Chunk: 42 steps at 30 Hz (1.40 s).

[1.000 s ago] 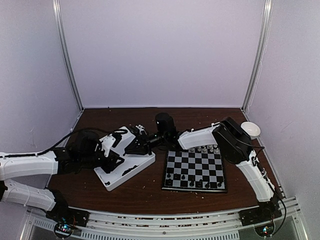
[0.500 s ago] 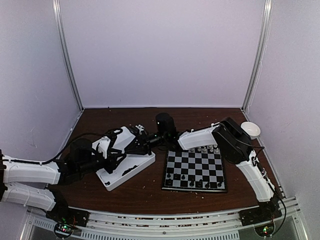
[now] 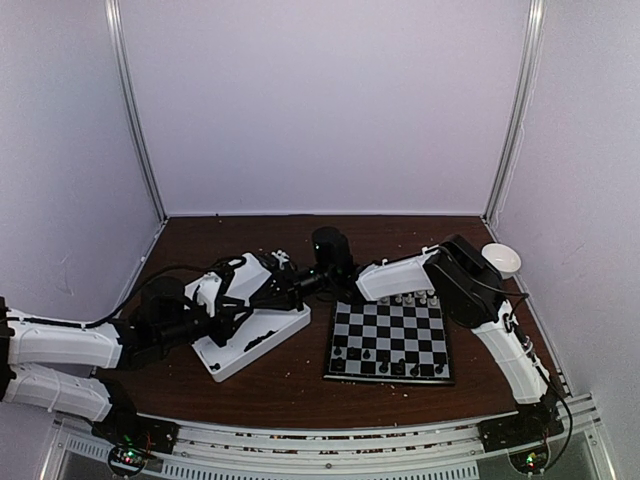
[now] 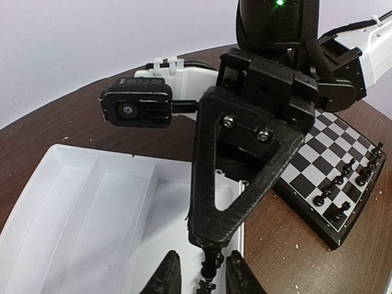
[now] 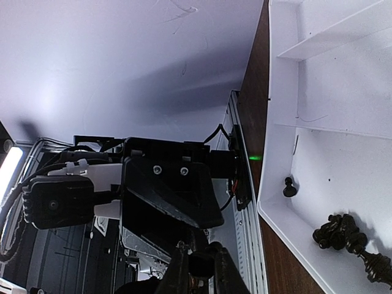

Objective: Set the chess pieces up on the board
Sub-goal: Pass from the right arm to the left

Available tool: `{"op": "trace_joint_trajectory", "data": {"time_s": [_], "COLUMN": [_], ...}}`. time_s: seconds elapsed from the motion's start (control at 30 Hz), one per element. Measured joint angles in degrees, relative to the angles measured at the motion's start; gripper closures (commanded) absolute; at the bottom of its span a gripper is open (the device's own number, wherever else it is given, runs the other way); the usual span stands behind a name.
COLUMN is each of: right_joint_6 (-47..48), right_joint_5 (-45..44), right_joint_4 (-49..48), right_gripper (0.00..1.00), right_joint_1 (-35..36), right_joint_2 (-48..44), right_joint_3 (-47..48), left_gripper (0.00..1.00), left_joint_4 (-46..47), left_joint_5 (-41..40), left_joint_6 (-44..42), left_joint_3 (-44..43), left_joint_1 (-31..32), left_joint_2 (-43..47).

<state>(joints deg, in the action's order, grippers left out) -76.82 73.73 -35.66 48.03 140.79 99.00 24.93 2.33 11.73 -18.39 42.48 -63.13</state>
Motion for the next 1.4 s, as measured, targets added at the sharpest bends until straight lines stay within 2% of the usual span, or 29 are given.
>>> {"op": "trace_joint_trajectory", "data": {"time_s": [0.27,0.53,0.87,1.4], "right_joint_6": [-1.16,-1.62,-1.57,-1.60], "right_joint_5": [0.00,0.00,0.00,0.00], "right_joint_4": [-1.66,-2.80,-2.78,-2.80], "right_gripper": [0.92,0.92,0.92,0.92], "right_joint_1": [-0.07,-0.07,-0.07,-0.07], "right_joint_2": [0.00,-0.02,-0.02,-0.02], "right_joint_3": [0.00,-0.07,-0.28,-0.85], "left_gripper": [0.79,0.81,0.81,0.85], "left_joint_4": [0.70,5.75,9.49,9.40], "left_joint_5": [1.03,1.53,1.55,1.81], "left_joint_6": [-1.01,-1.36,-1.81,-3.34], "left_joint_3": [1.36,5.35,5.35,3.82], "left_joint_1": [0.00,0.00,-0.02,-0.44], "left_joint_2": [1.25,0.02,-1.75,-2.49]}}
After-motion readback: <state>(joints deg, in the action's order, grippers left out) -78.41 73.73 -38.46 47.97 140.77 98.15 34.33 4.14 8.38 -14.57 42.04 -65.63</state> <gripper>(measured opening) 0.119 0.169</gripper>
